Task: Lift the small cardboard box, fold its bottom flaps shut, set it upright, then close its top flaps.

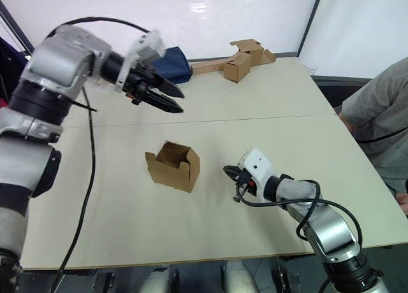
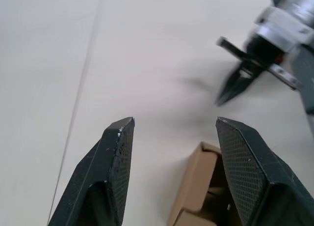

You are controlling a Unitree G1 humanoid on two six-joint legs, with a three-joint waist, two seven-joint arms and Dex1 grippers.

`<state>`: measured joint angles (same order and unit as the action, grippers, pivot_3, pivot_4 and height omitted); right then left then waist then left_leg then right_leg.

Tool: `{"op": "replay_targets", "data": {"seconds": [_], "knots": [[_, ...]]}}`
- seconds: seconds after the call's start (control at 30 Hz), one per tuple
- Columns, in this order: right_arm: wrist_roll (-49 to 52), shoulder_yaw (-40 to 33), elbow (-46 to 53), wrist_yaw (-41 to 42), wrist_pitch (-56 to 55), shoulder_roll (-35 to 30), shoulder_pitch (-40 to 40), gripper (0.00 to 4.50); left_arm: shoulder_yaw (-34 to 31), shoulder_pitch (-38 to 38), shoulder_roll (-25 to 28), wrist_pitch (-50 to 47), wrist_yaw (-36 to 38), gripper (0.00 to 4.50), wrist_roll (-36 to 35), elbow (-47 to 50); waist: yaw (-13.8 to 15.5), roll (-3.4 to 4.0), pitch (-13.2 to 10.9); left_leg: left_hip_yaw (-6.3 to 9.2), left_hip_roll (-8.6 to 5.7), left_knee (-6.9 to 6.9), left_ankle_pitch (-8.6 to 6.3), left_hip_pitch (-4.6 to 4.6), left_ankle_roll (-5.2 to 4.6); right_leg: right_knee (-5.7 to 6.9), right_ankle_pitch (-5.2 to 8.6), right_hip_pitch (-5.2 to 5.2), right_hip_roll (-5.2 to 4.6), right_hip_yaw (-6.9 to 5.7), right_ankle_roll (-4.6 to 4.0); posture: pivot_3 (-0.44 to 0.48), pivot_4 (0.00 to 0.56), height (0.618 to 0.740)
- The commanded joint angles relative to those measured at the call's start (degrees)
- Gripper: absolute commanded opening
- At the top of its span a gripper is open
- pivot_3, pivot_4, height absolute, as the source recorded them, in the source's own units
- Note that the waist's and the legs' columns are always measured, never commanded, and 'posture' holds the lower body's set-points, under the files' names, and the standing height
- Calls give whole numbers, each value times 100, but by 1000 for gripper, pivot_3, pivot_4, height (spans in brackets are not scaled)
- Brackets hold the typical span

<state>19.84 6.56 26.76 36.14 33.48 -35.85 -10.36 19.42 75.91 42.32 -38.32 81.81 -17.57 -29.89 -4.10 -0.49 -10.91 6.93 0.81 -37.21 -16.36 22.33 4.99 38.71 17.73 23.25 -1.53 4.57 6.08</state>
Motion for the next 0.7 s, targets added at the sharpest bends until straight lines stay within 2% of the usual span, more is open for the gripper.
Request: {"op": "replay_targets", "data": {"seconds": [0.03,0.07,0.13,0.17,0.27,0.4,0.57,0.7], "knots": [[133,-7,90,140,5,85,-75,0,-839,-737,196,323,-673,1409,-45,593,18,-4,-1,1,0,-4,1,2,2,3,0,1,0,-2,0,0,150,740],[143,-18,68,179,4,79,-68,0,-986,-941,206,336,-810,1033,-67,753,27,-4,-1,2,0,-7,1,5,2,4,0,2,-1,-3,0,0,150,740],[-27,160,-121,265,-53,65,-115,0,-1651,-1970,203,422,-1078,195,-426,1445,47,-8,-1,3,-1,-13,2,11,3,3,0,1,-7,-7,0,0,150,740],[-111,262,-263,273,-89,121,-178,0,-1954,-2543,139,456,-1308,50,-532,1706,42,-7,4,2,-1,-15,2,11,4,1,-1,1,-10,-5,1,0,150,740],[-343,408,-583,240,-300,240,-303,0,-2276,-3488,20,560,-1806,50,-495,2142,36,-9,5,-2,-1,-13,4,8,8,3,-1,3,-12,-3,0,0,150,740],[-631,476,-929,14,-474,490,-483,0,-2494,-3998,-146,587,-2379,50,-447,2254,126,-12,3,1,-1,-21,5,7,10,25,-1,6,-11,-6,0,0,150,740],[-454,472,-1212,22,-136,820,-498,0,-2247,-4834,-642,952,-3072,50,-154,2499,164,-8,11,-4,-5,-20,5,2,10,23,-1,0,-16,-3,0,0,150,740],[-451,525,-1140,101,-1,895,-525,0,-1846,-5196,-929,1161,-3119,50,41,2651,167,-10,10,-3,-5,-22,6,4,11,27,-1,3,-14,-3,-1,0,150,740]]}}
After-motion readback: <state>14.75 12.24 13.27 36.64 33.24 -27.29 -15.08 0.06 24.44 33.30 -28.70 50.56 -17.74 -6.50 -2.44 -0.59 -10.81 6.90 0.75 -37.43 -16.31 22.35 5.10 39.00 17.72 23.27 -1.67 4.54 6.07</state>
